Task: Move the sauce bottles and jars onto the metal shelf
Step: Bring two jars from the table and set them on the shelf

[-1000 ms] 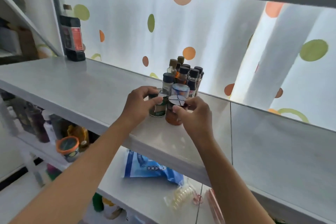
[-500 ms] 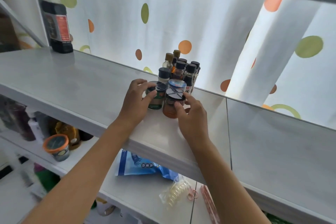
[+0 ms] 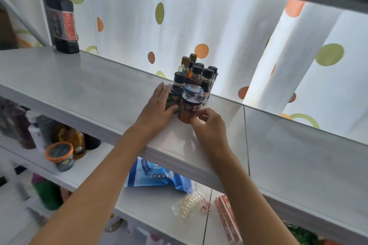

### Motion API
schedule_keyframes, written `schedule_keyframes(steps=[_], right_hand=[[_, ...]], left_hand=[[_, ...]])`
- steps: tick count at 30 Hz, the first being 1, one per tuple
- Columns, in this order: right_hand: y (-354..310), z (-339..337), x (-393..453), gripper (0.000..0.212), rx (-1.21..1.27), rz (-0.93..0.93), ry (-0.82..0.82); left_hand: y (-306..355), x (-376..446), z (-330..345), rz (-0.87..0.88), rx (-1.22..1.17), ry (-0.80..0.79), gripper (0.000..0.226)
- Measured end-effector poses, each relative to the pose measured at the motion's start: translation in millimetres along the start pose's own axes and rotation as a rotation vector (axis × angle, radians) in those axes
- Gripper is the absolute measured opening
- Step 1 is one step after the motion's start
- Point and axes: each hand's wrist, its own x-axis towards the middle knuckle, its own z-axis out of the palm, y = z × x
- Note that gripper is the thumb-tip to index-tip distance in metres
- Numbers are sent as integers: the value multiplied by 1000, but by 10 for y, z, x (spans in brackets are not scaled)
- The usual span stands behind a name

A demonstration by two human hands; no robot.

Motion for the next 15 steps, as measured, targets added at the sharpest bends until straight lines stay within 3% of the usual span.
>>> schedule_keyframes(steps=[8,11,15], right_hand=[[37,-64,-137,20,-134,-16,-93],[37,-53,-227,18,-320,-160,-236],[53,-89,-473,30,-498,-373,-320]], left_hand=[[22,-117,-85,136,283,152,80],[111,-399,-80,32,348,149,73],[198,-1124,10,-109,445,114,54]])
